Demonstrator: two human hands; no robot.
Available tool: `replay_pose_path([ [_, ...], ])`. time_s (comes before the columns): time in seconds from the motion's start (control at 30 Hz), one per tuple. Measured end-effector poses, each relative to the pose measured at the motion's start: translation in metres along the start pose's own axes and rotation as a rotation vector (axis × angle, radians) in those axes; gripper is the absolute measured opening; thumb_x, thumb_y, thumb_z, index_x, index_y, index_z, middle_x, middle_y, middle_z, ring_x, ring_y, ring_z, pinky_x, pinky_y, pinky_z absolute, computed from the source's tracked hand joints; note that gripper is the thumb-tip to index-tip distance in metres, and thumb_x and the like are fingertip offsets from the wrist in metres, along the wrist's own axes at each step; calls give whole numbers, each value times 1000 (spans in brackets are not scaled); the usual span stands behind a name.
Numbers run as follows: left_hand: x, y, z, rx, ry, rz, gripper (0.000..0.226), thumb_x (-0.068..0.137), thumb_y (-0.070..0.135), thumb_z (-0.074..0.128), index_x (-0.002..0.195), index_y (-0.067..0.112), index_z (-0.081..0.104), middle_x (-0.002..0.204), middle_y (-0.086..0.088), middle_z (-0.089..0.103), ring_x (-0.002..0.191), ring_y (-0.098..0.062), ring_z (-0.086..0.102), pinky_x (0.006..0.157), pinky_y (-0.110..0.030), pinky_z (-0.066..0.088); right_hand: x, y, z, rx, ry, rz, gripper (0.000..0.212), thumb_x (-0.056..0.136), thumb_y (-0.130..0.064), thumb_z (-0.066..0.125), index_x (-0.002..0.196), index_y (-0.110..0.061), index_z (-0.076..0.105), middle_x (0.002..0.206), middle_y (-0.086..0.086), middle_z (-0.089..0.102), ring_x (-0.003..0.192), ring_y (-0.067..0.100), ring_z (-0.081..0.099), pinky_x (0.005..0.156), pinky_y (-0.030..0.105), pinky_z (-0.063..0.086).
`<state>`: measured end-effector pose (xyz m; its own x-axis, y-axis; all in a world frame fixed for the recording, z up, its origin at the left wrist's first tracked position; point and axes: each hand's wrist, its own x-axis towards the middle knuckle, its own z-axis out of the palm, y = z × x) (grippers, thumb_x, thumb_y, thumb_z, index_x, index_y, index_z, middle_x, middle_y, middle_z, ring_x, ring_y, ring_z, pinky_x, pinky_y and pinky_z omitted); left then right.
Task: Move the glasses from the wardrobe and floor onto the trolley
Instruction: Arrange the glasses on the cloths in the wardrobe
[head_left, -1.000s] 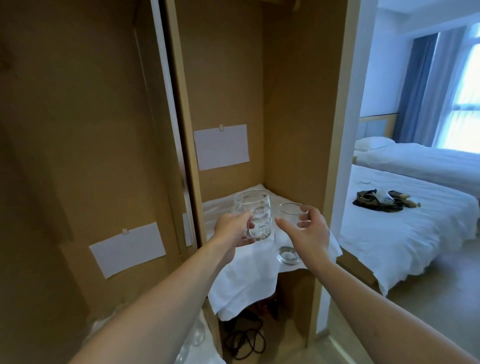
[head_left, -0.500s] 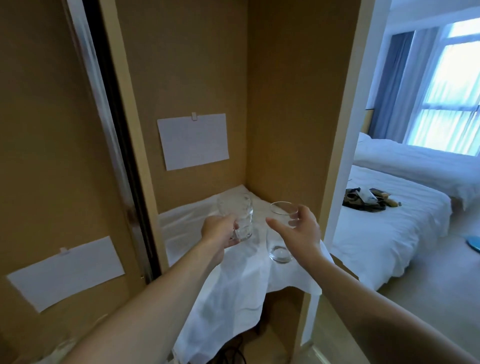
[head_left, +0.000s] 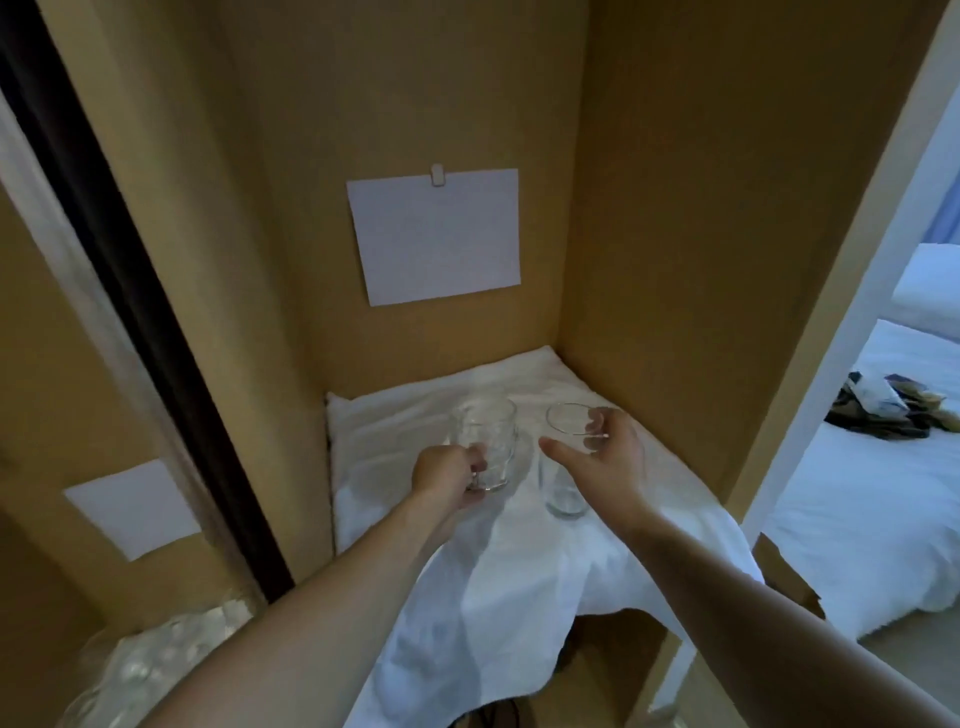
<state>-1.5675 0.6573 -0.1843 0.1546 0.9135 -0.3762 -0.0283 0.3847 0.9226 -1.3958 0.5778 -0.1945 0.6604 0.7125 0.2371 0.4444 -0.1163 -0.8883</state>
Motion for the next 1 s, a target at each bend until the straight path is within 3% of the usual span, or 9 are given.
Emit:
replay_pose_path([
  [0.1, 17, -6, 1, -44, 85, -15, 12, 96, 4, 61, 88, 7, 68, 90, -12, 66, 81, -29, 61, 71, -40, 52, 32, 11, 21, -15, -114, -8, 86, 52, -74, 79, 122, -33, 51, 114, -12, 59, 102, 14, 61, 82, 36, 53],
  [0.23, 34, -14, 2, -98, 199, -54, 12, 94, -3, 59, 90, 3, 68, 89, -14, 66, 74, -24, 60, 65, -35, 49, 62, 19, 51, 103, -202, -27, 81, 60, -50, 93, 124, -20, 54, 115, -2, 60, 102, 19, 61, 84, 34, 52],
  [0.33, 41, -19, 6, -127, 270, -72, 17, 95, -6, 56, 84, 1, 66, 85, -14, 64, 71, -23, 57, 70, -37, 49, 78, 24, 70, 152, -283, -40, 81, 60, -43, 95, 125, -17, 55, 117, 0, 61, 104, 21, 61, 92, 42, 53],
  [0.4, 43, -24, 9, -143, 308, -73, 22, 96, -7, 53, 82, 4, 65, 82, -11, 62, 72, -21, 57, 81, -41, 52, 86, 29, 81, 187, -331, -49, 80, 59, -39, 97, 123, -17, 55, 116, 0, 62, 104, 22, 62, 93, 43, 53],
  [0.53, 43, -34, 16, -259, 353, -70, 16, 93, -7, 55, 95, 1, 68, 84, -9, 63, 73, -20, 57, 79, -35, 52, 90, 43, 94, 249, -400, -52, 77, 57, -41, 98, 120, -27, 55, 116, -5, 61, 103, 15, 62, 89, 30, 53],
  [0.67, 42, -45, 26, -317, 367, -62, 20, 90, -9, 56, 80, 5, 65, 81, -7, 64, 75, -20, 58, 87, -34, 53, 91, 60, 93, 292, -463, -59, 82, 56, -45, 97, 122, -36, 50, 113, -10, 61, 102, 5, 59, 81, 8, 44],
  [0.73, 41, -50, 27, -341, 370, -44, 24, 89, -8, 55, 72, 7, 64, 84, -6, 66, 80, -18, 62, 94, -35, 53, 92, 70, 92, 272, -549, -55, 88, 55, -45, 97, 128, -36, 47, 116, -10, 59, 105, 4, 58, 80, 4, 42],
  [0.9, 38, -56, 22, -356, 453, -65, 16, 88, -3, 53, 78, 3, 64, 84, -14, 68, 85, -26, 65, 90, -37, 56, 93, 97, 93, 129, -704, -62, 98, 61, -25, 97, 142, -25, 43, 129, -4, 60, 118, 18, 58, 95, 26, 45],
  [1.0, 44, -56, 13, -135, 593, -28, 19, 88, -8, 55, 101, 4, 62, 97, -19, 66, 84, -27, 63, 85, -42, 56, 97, 104, 95, 107, -744, -38, 95, 59, -28, 98, 138, -25, 46, 124, -4, 62, 113, 19, 61, 90, 26, 45],
])
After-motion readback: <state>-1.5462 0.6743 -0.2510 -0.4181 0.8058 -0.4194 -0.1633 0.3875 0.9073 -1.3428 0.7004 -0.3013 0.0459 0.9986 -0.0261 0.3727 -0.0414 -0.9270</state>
